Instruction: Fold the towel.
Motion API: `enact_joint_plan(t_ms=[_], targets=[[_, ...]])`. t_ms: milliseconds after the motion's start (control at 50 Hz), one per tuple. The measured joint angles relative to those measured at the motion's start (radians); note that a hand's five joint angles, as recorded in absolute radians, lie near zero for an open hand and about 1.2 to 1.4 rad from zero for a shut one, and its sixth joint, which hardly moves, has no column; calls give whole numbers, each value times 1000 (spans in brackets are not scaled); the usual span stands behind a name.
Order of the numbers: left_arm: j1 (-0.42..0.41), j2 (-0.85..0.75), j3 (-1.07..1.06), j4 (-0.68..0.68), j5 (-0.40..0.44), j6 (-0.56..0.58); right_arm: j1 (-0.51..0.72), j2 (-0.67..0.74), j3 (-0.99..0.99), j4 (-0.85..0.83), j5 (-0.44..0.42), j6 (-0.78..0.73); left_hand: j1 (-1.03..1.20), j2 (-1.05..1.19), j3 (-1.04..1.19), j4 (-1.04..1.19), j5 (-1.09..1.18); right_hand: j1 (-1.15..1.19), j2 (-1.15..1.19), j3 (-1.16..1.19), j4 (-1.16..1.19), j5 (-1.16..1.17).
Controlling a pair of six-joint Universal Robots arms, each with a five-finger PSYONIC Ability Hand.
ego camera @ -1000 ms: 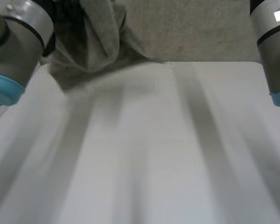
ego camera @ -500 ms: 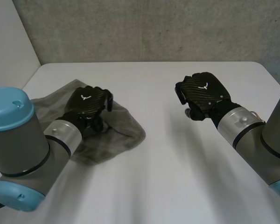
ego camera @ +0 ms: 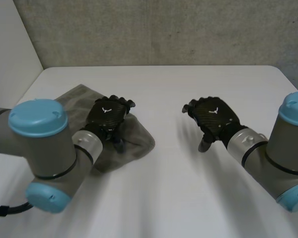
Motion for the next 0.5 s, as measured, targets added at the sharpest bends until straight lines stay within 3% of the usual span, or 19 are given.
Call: enact_joint_plan(t_ms=[320, 400, 440, 500], targets=[[131, -305, 294, 11, -64, 283, -7, 87, -6, 1, 1, -3, 6, 10, 5, 4, 39, -41, -44, -58, -29, -17], [140, -367, 362, 1, -69, 327, -9, 102, -10, 1, 1, -9, 233, 232, 240, 232, 269, -45, -44, -60, -29, -21], [142, -386, 384, -10, -68, 338, -10, 107, -12, 1, 1, -15, 476, 468, 482, 479, 493, -48, -50, -73, -29, -23], [143, -399, 409, -33, -68, 340, -11, 111, -13, 1, 1, -27, 1024, 1028, 1046, 1050, 1003, -51, -64, -81, -29, -23]])
